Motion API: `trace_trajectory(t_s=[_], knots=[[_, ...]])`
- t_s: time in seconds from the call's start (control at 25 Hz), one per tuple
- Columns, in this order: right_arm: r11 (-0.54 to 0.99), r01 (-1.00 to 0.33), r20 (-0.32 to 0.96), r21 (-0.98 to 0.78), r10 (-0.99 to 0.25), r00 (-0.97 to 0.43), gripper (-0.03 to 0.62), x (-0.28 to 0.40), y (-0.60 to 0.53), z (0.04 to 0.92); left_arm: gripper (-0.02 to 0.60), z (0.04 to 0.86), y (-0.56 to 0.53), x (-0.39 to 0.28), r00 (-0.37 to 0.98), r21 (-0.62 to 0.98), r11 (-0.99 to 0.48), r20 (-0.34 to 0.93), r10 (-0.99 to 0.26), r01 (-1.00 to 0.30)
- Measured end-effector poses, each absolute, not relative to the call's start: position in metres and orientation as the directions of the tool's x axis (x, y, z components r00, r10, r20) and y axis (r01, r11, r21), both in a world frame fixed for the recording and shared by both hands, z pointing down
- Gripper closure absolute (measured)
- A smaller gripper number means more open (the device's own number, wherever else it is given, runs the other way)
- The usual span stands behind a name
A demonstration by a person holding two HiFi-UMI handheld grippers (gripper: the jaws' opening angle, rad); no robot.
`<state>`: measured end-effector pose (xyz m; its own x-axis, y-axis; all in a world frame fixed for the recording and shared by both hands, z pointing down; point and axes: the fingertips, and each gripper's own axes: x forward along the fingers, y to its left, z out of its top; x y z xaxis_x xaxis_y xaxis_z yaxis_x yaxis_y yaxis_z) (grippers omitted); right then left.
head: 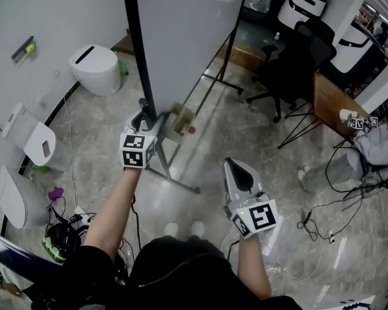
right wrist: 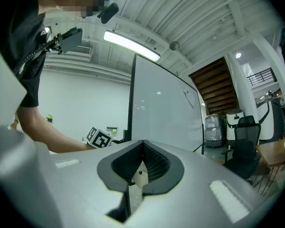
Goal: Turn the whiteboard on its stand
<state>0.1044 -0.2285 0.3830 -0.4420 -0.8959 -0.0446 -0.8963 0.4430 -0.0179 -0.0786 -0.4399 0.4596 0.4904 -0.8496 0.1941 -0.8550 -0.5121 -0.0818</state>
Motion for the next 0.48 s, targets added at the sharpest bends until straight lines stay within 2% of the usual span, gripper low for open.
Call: trace_trajectory(t_s=[0.12, 0.48], knots=[[0.448, -0.894, -0.054, -0.013, -0.893, -0.447, 0.585, 0.104, -0.229, 0.38, 0.308, 0.452, -0.429, -0.08, 0.489, -0.078, -0.507, 0.175, -0.855, -0.859], [0.455, -0.89, -0.071, -0.002, -0.888, -0.454, 0.585, 0.1, -0.233, 0.372, 0.317, 0.406, -0.396, -0.083, 0.488, -0.108, -0.495, 0.086, -0.869, -0.862]])
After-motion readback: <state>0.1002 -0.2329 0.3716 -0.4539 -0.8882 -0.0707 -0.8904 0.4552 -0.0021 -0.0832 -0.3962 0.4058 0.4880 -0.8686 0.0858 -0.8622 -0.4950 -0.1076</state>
